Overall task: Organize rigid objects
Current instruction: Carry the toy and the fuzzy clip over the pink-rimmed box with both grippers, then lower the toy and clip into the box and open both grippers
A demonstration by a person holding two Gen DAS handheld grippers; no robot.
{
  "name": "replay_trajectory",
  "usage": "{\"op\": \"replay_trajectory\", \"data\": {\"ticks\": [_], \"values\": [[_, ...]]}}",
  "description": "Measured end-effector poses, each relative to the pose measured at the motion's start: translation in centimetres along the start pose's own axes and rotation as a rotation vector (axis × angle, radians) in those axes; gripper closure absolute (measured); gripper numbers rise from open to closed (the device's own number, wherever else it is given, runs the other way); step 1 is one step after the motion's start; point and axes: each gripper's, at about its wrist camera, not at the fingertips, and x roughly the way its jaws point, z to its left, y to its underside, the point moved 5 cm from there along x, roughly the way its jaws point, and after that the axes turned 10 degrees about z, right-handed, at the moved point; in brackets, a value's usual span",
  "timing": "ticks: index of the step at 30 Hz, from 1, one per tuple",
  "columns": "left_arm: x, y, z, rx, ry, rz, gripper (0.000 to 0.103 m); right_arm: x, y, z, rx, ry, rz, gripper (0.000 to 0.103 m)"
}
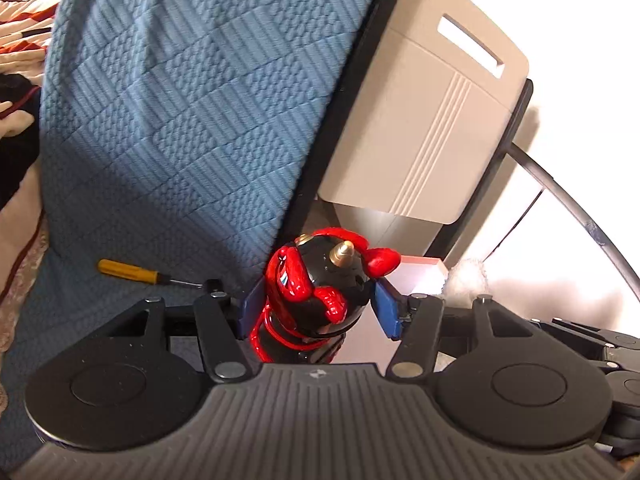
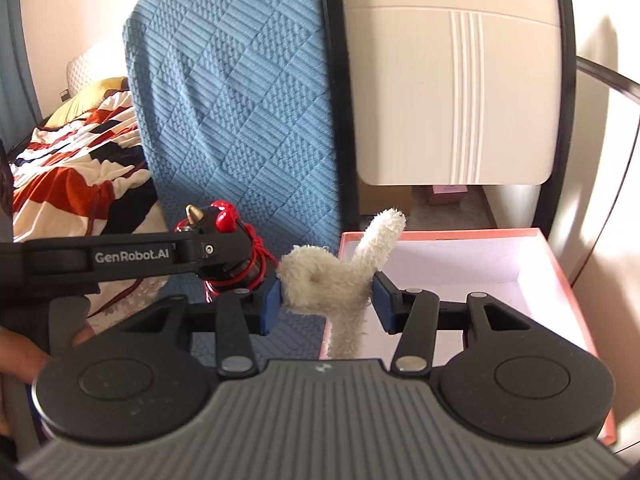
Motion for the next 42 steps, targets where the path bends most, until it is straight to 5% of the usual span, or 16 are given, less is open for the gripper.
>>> {"op": "replay_trajectory", "data": {"ticks": [12,27,38,41,42], "values": [[5.6,1.3,-5.9,0.021,0.047,0.080,0.040,0.7,1.1,-8.6,0.104,0.041,0.087,0.052],[14.5,9.5,-8.6,0.021,-0.001,0.305,0.040,6.2,8.7,-16.2,0.216,0.098,0.340,0.052],[13.9,10.0,-10.2,0.087,-0.016,0.316,0.040,6.4,9.6,-17.1,0.252,0.062,0.352,0.051],[13.1,9.7,-10.2,0.087,-0.018,0.297,0.034,6.1,9.2,-16.9,0.247,0.055,0.359,0.049],[12.7,9.4,-10.2,0.082,-0.023,0.289,0.028,6.0,9.0,-16.7,0.246,0.048,0.357,0.040]]}}
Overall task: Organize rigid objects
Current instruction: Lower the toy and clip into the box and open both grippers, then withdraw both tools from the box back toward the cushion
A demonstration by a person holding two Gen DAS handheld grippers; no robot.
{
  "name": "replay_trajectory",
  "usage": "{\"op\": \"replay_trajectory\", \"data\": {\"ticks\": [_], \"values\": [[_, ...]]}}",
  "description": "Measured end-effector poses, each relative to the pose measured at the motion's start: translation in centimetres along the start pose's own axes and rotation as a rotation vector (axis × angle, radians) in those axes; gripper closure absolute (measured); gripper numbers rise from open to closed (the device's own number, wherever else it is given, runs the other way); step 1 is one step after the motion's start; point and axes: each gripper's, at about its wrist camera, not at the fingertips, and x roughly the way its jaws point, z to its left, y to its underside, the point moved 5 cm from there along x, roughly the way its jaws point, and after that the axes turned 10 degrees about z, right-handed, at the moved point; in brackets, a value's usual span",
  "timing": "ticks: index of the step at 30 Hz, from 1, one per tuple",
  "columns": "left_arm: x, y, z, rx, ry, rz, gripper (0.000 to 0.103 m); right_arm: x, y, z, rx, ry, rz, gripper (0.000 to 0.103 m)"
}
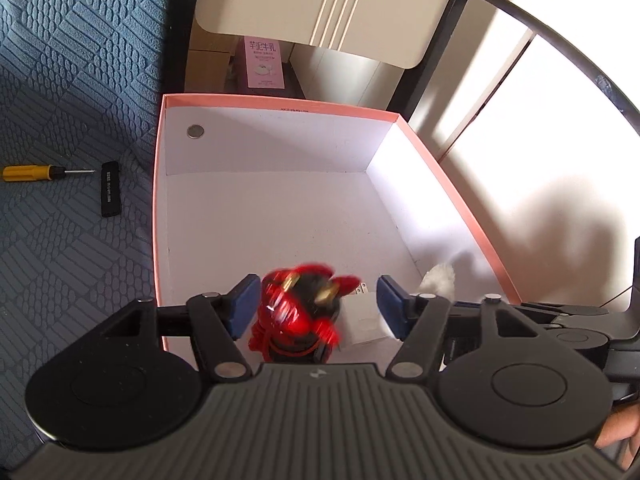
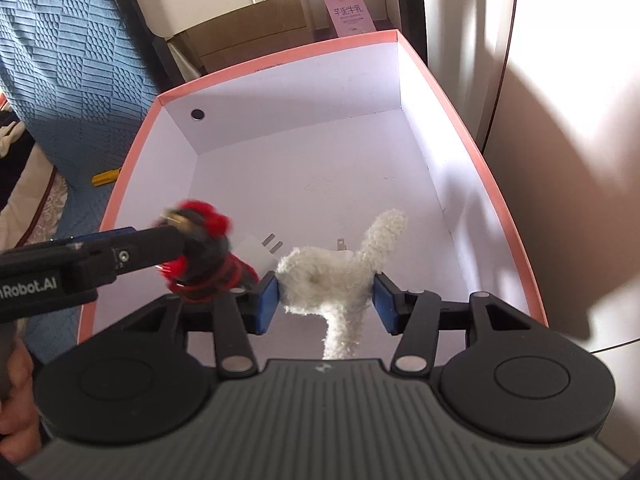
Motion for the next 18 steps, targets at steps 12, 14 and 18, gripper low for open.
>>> {"op": "replay_trajectory", "data": {"ticks": [12,14,18], "values": [[-8.8,-0.8,0.4,0.067,0.006,-0.173,0.026,-6.6,-1.3,3.5,-0.009,-0.020,-0.168,0.015],[-10.1,-0.7,0.9,0.071,-0.015,-0.200,0.026,-7.6,-1.5,4.6,-0.014,-0.029,-0.192,0.015],[-13.3,-0.7,1.8,0.082,-0.035,-0.253,0.026,-9.5,-1.2,6.6,-0.030,-0.055,-0.238,0.015]]}}
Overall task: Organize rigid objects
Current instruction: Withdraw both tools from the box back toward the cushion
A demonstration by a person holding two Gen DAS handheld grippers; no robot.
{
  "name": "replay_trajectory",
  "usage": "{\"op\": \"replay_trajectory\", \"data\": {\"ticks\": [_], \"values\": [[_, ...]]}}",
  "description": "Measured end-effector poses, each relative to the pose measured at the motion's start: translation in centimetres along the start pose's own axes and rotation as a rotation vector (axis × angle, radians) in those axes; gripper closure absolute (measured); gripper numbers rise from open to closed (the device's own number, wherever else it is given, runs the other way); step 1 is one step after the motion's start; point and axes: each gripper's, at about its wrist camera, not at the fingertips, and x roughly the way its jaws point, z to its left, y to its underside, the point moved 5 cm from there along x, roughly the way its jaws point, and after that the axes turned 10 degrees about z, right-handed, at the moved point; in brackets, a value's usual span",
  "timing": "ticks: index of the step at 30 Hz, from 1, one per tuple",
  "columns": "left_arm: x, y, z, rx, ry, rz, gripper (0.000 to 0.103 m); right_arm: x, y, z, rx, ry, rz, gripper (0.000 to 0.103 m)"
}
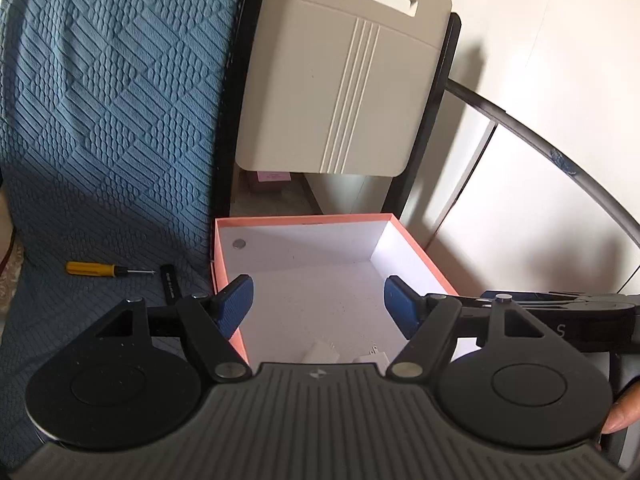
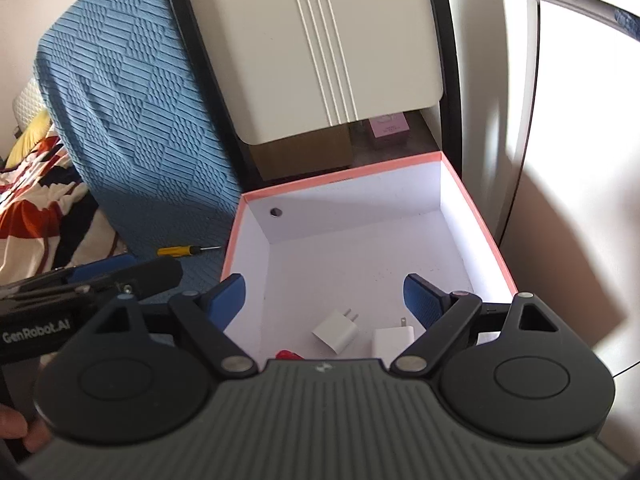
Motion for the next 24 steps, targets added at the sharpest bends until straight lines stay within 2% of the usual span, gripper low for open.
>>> {"op": "replay_trajectory", "data": {"ticks": [6,10,24], "values": [[-3.3,0.0,1.5,-0.003,0.000,-0.048,0.026,-1.6,0.6,2.6,-0.040,-0.023,-0.041,0.015],[-4.3,0.8,2.6,-0.001,-0.031,-0.067,0.026,-1.9,1.4,3.7,-0.043,-0.022,-0.069,0.015],[-6.2,3.0,8.3,-0.044,-0.041,-0.093,0.026,-0.2,4.6,8.4,-0.080,-0.044,-0.068,0.015]]}}
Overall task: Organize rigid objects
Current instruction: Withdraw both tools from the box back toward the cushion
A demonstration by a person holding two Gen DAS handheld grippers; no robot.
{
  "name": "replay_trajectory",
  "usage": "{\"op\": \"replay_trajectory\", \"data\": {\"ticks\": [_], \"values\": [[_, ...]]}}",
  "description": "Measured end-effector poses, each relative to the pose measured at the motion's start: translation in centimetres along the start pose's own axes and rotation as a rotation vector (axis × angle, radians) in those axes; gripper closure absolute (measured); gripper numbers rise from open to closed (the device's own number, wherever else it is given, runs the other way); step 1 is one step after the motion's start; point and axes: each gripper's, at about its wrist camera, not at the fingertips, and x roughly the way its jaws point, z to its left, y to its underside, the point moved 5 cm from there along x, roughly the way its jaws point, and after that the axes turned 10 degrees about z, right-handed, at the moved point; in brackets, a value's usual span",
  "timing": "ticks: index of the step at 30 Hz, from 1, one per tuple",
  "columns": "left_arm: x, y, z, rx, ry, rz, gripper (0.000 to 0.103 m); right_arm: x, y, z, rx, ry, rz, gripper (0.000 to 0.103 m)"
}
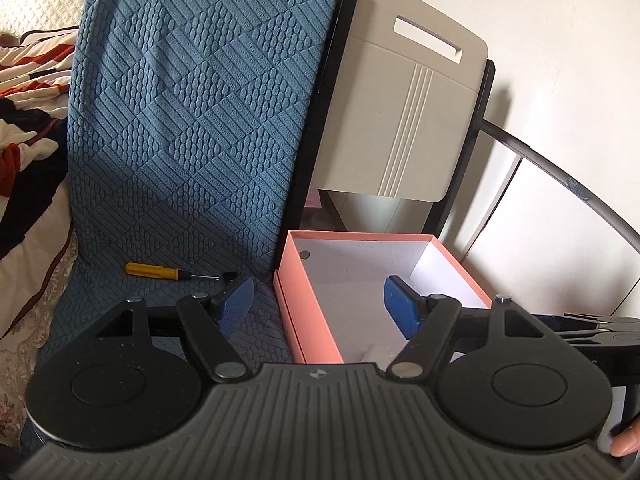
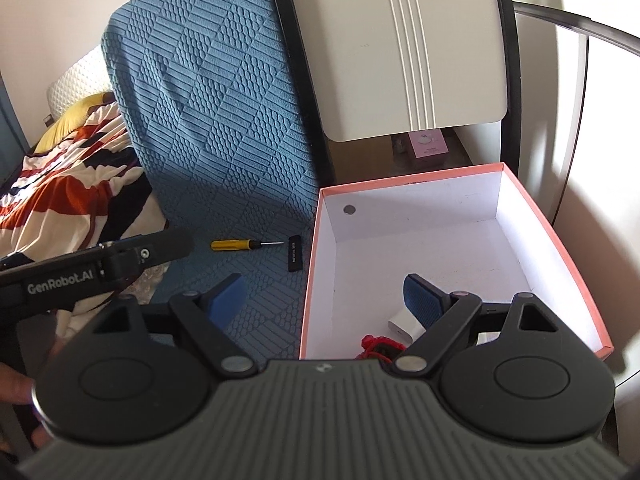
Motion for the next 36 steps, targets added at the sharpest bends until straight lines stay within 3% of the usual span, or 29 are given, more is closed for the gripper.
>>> {"op": "replay_trajectory", "data": {"ticks": [4,13,23,27,32,36], "values": [[0.0,0.6,1.1,0.034,-0.041,0.006,0.026,1.0,0.6,1.1,0.004,0.006,0.018,0.015],[-0.4,1.3,4.6,-0.021,-0.030,0.020,0.026,2.9,2.1,3.8,-0.004,0.007,0.055,0.015],[0.0,3.2,6.5,0.000,-0.100,0.049,0.026,5.3,4.1,6.0,-0.001,0.001,0.089,0.015],[0.2,3.4,8.0,-0.023,-0.132,0.021,0.026,6.0,4.9,6.7,-0.020,0.017,0.095,0.015],[2.9,3.2,10.0,0.050,-0.182,0.022,0.026,7.1,5.7,7.8,-0.083,0.046,0.092,0.015],[6.3,2.5,12.4,-0.025,-0.139,0.013,0.026,8.4,5.3,8.4,-0.082,0.050,0.076,0.015]]}}
